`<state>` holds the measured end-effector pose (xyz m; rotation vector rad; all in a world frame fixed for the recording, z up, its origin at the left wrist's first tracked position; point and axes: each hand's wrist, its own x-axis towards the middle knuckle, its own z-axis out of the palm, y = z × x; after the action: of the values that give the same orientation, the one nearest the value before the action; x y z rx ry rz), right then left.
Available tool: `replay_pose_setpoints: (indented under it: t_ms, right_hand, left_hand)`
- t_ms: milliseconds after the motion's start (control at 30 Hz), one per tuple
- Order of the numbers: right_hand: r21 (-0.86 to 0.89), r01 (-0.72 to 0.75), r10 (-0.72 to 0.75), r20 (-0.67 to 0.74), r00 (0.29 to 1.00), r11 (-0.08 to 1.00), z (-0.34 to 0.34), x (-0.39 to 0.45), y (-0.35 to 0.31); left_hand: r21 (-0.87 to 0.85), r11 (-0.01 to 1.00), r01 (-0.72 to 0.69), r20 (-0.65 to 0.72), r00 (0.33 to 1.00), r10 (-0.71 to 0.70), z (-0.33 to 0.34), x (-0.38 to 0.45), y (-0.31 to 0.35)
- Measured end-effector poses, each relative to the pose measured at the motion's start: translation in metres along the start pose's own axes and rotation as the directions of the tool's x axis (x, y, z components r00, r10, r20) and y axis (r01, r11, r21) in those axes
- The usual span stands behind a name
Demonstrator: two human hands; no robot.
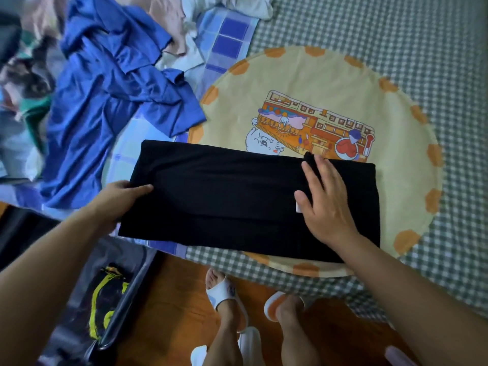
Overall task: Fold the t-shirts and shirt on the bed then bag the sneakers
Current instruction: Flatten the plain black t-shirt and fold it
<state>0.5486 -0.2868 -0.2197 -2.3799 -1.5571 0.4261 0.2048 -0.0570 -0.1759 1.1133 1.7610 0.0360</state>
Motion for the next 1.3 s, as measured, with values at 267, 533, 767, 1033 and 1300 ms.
replay_pose_setpoints:
  t_ms: [267, 533, 767, 1033, 1300]
  right_hand:
    - [0.123, -0.136, 0.153, -0.137, 0.979, 0.983, -0.033, -0.042, 0.029]
    - [0.011, -0.078, 0.079, -0.061, 0.995, 0.997, -0.031, -0.068, 0.047]
    - [0.115, -0.317, 0.326, -0.079, 0.942, 0.942, -0.039, -0.073, 0.069]
    - [0.447, -0.690, 0.699, 0.180, 0.692, 0.569, -0.043, -0.057, 0.066]
    - [0.740, -0.672, 0.522, 0.555, 0.647, 0.046, -0.086, -0.044, 0.059]
  left_hand:
    - [0.233, 0.841, -0.488, 0.191, 0.871, 0.452, 0.057, -0.097, 0.076]
    - [0.709, 0.542, -0.451, 0.272, 0.884, 0.379, 0.246, -0.121, 0.049]
    - [0.642, 0.393, -0.659, 0.109, 0.586, 0.803, 0.215, -0.127, 0.045]
    - [0.839, 0.179, -0.513, 0.293, 0.705, 0.646, 0.237, -0.043, 0.015]
    - [0.244, 0.676, -0.695, 0.141, 0.716, 0.684, 0.208, -0.108, 0.025]
